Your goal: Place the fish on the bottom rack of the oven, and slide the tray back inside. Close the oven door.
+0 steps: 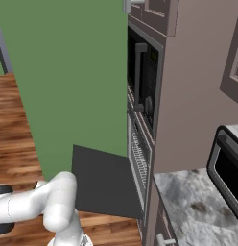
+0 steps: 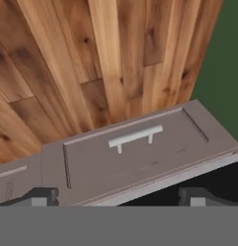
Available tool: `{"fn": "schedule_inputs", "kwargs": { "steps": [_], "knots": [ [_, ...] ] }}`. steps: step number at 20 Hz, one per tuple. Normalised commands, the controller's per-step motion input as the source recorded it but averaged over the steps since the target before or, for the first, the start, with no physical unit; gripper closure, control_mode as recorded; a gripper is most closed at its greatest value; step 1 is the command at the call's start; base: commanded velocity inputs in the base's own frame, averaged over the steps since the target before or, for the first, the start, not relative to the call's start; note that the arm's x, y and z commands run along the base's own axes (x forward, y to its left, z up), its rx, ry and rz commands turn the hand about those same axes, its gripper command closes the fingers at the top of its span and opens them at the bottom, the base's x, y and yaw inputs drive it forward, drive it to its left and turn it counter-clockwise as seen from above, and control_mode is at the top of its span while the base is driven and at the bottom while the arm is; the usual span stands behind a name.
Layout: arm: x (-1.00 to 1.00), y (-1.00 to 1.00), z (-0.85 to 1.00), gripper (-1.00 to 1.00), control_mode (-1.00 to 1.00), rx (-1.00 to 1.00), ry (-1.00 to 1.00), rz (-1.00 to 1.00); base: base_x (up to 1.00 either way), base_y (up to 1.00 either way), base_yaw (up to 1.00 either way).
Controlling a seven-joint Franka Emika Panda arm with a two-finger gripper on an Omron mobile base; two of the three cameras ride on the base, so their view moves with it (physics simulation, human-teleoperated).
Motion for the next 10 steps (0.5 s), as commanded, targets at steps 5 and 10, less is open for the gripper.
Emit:
{"fn": "schedule_inputs", "kwargs": {
  "steps": [5,10],
  "knots": [
    [0.35,-0.3,-0.9,-1.0,-1.0,-0.18,0.0,-0.02,0.0,0.0,0.0],
    [0.39,-0.36,-1.0,-1.0,-1.0,-0.25,0.0,-0.01,0.0,0.0,0.0]
  ]
}}
